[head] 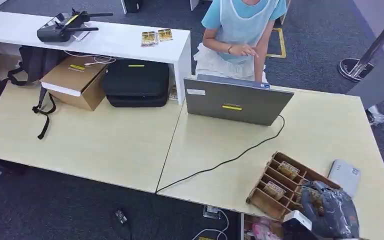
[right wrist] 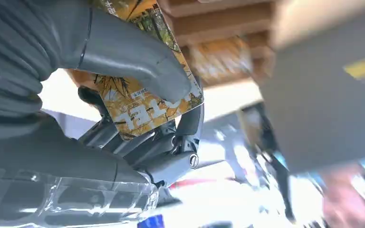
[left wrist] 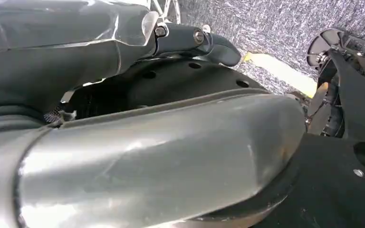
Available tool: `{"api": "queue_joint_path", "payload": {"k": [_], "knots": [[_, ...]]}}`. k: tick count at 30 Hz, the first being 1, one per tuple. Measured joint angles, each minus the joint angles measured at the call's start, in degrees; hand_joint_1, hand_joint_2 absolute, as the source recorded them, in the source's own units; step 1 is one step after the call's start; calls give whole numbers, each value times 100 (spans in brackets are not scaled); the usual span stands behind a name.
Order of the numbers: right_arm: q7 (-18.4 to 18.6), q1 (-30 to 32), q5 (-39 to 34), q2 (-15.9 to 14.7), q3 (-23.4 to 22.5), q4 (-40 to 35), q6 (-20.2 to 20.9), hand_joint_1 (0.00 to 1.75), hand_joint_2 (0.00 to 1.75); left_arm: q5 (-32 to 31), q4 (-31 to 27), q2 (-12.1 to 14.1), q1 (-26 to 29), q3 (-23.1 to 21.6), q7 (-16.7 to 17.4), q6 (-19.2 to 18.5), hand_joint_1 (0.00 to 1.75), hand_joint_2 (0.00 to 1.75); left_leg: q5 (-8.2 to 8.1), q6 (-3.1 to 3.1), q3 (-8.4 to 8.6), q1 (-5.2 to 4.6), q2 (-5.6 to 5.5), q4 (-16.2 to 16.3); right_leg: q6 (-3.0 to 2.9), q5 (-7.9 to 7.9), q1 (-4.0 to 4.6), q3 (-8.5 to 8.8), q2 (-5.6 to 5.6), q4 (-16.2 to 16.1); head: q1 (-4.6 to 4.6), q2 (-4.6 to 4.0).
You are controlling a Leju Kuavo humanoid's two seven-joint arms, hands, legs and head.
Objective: Pass the card to the sensor for recognition and then transmit it.
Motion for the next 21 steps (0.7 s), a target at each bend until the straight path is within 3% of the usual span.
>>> {"api": "queue_joint_path", "payload": {"k": [2, 7, 9, 11, 16, 21], "knots": [[-229, -156, 0, 87, 2, 0, -140, 175, 175, -17, 0, -7, 0, 2, 0, -2, 0, 0, 0, 0, 3, 0, 1, 0, 0, 0, 0, 1, 0, 0, 0, 0], [-364, -295, -35, 152, 13, 9, -177, 175, 175, -30, 0, -11, 0, 2, -11, -2, 0, 0, 3, 2, 1, 0, -1, 0, 0, 1, 0, 3, -1, 1, 0, 0], [-657, -942, -116, 295, 149, 243, -227, 175, 175, -76, 0, -26, 1, 0, -127, 2, 0, 0, 4, 1, 5, 0, 13, 0, -1, 5, -1, 4, 13, 2, -2, 0], [-697, -1357, -140, 358, 278, 453, -163, 175, 175, -116, 0, -26, 1, 0, -127, 4, 0, 0, 8, 5, 6, 0, 12, 0, 1, 7, -1, 6, 12, 3, 0, 0], [-556, -2980, -39, 577, 930, 1542, 245, 175, 175, -240, 0, -31, -7, -2, -125, 4, 0, 0, 25, -4, 4, 0, 32, 0, -8, 30, 0, -6, 32, 11, -4, 0], [-458, -4780, 26, 1031, 1637, 2975, 562, 175, 175, -310, 0, -33, -11, -4, -125, 0, 0, 0, 44, -18, -6, 0, 24, 1, -12, 41, 1, -21, 27, 21, -2, 0]]}}
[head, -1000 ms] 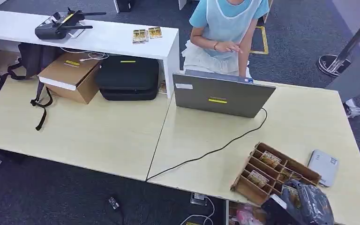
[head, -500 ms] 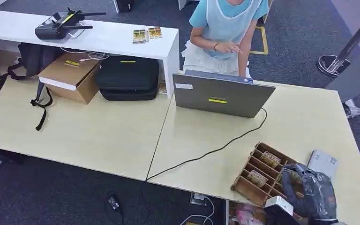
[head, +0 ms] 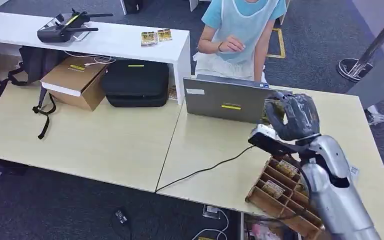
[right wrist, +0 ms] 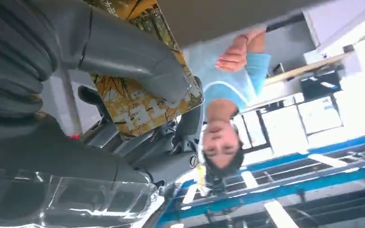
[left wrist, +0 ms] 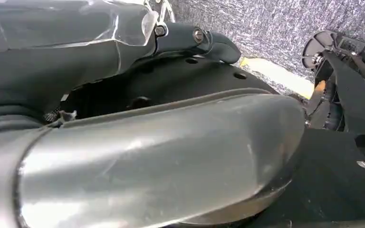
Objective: Pass the card to the sensor for recognition and then transmit it.
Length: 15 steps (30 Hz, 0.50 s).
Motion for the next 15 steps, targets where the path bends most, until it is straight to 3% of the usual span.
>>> {"api": "queue_joint_path", "payload": {"k": [7, 15], "knots": [[159, -1973, 116, 894, 562, 1849, 374, 175, 175, -79, 0, 0, -10, -2, -2, -7, 0, 0, 10, -12, -9, 1, -8, 0, -7, 3, 8, -16, -5, 6, 2, 0], [404, -2948, 223, 1452, 728, 3144, 470, 175, 175, -137, 0, 0, -12, -7, -2, -35, 0, 0, 10, -12, -16, 2, -13, 0, -7, 2, 5, -17, -10, 4, 2, 0]]}}
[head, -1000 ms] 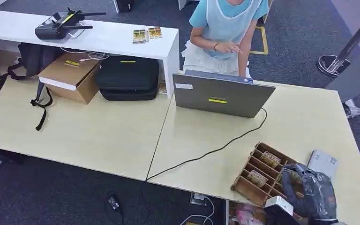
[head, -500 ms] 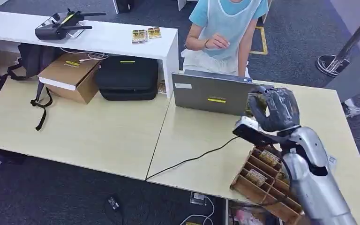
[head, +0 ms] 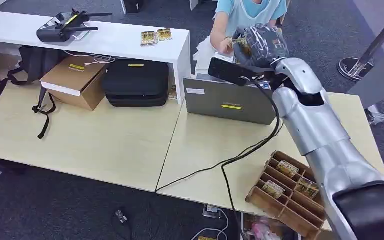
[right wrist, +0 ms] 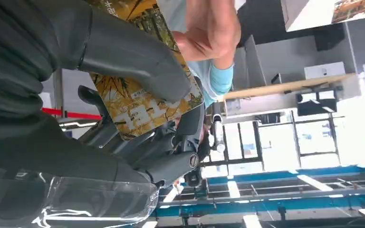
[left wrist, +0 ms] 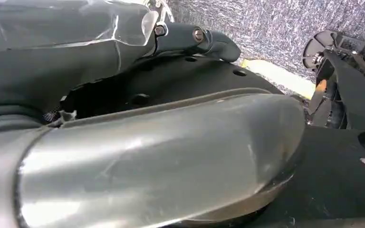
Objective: Pass the card to the sensor for recognition and then transmit it.
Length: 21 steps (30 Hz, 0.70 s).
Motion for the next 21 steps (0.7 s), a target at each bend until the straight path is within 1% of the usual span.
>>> {"api": "queue_joint_path", "payload": {"k": [7, 12, 13, 14, 16, 17, 21], "knots": [[175, -322, 138, 252, 39, 746, -11, 175, 175, 22, 0, 0, -4, 0, 2, 7, 0, 0, 0, 0, 1, -1, -1, 1, 2, 2, -1, 0, -1, -2, -2, 0], [217, -427, 144, 337, 41, 1065, -26, 175, 175, 72, 0, 0, -4, 0, 0, 20, 0, 0, 0, 0, 1, -2, -1, 1, 1, 2, 1, 0, 0, -2, 0, 0], [219, -437, 144, 350, 41, 1113, -28, 169, 175, 81, 0, 0, -4, 0, 2, 20, 0, 0, 0, 0, 1, -2, -1, 1, 1, 2, 1, 0, 0, -2, 0, 0], [219, -440, 144, 359, 41, 1142, -28, 52, 175, 92, 0, 0, -4, 0, 2, 24, 0, 0, 0, 0, 1, -2, -1, 1, 1, 2, 1, 0, 0, -2, 0, 0], [221, -446, 144, 378, 41, 1212, -35, 52, 175, 114, 0, 0, -4, 2, 2, 33, 0, 0, 0, 0, 2, -1, 0, 1, 1, 2, 2, 0, 0, -2, 0, 0], [221, -445, 142, 385, 41, 1240, -44, 0, 175, 116, 0, 0, -5, 2, 2, 39, 0, 0, 0, 0, 2, -2, 0, 1, 1, 2, 2, 0, 0, -2, -2, 0], [217, -445, 134, 415, 39, 1336, -111, 0, 175, 120, 0, -2, -6, 2, 2, 46, 0, 0, 0, 0, 2, -2, 0, 1, 1, 2, 2, -1, 0, -2, -2, 0]]}}
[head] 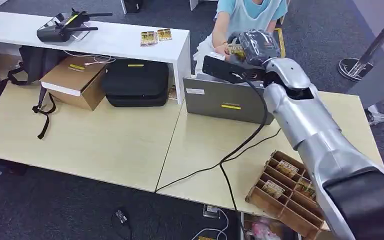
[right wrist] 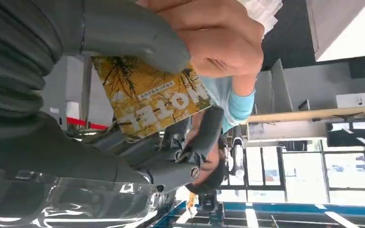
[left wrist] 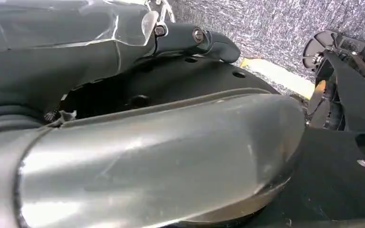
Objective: Pass the card to the sensor for recognition and then transmit it.
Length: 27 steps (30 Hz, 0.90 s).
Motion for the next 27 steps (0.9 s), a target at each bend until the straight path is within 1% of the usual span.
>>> {"api": "queue_joint_path", "payload": {"k": [6, 11, 15, 20, 21, 24, 27], "knots": [[-53, 2, -92, 5, -99, 85, -88, 0, 175, 0, 0, -2, -3, 0, 0, 26, 0, 0, 0, 0, 0, 0, 0, 0, 0, 0, 0, 0, 0, 0, 2, 0], [-206, 2, -250, 2, -337, 96, -131, 0, 175, 0, 0, -2, -4, 0, 0, 26, 0, 0, 0, 0, 0, 0, 0, 1, 0, 0, 0, -2, 0, -1, 0, 0], [-378, 6, -755, -31, -745, 48, -83, 0, 175, 13, 0, -2, -4, 0, 0, 41, 0, 0, 0, 0, 0, 0, 0, 1, 0, 0, 0, -4, 0, -1, 2, 0], [-835, 78, -1436, -175, -1388, -214, 15, 0, 175, 61, 0, -4, -6, 2, 0, 127, 0, 0, 0, 0, -1, 0, 0, 1, 0, 1, -1, -3, 0, -2, 2, 0], [-881, 90, -1522, -205, -1489, -260, 74, 0, 175, 74, 0, -7, -7, 2, 0, 142, 0, 0, 0, 0, 0, 0, 0, 3, 0, 1, -1, -4, 0, -2, 2, 0], [-1049, 268, -1979, -418, -1815, -658, 492, 0, 175, 151, 0, -13, -9, 4, -2, 219, 0, 0, 0, 0, -1, -1, -3, 5, 1, 1, -1, -3, -4, -5, 0, 0], [-1078, 546, -2469, -747, -2072, -1247, 999, 0, 175, 199, 0, -15, -8, 4, 0, 243, 0, 0, -1, 1, -3, -1, -6, 6, 1, 1, -1, -3, -7, -7, 2, 0]]}}
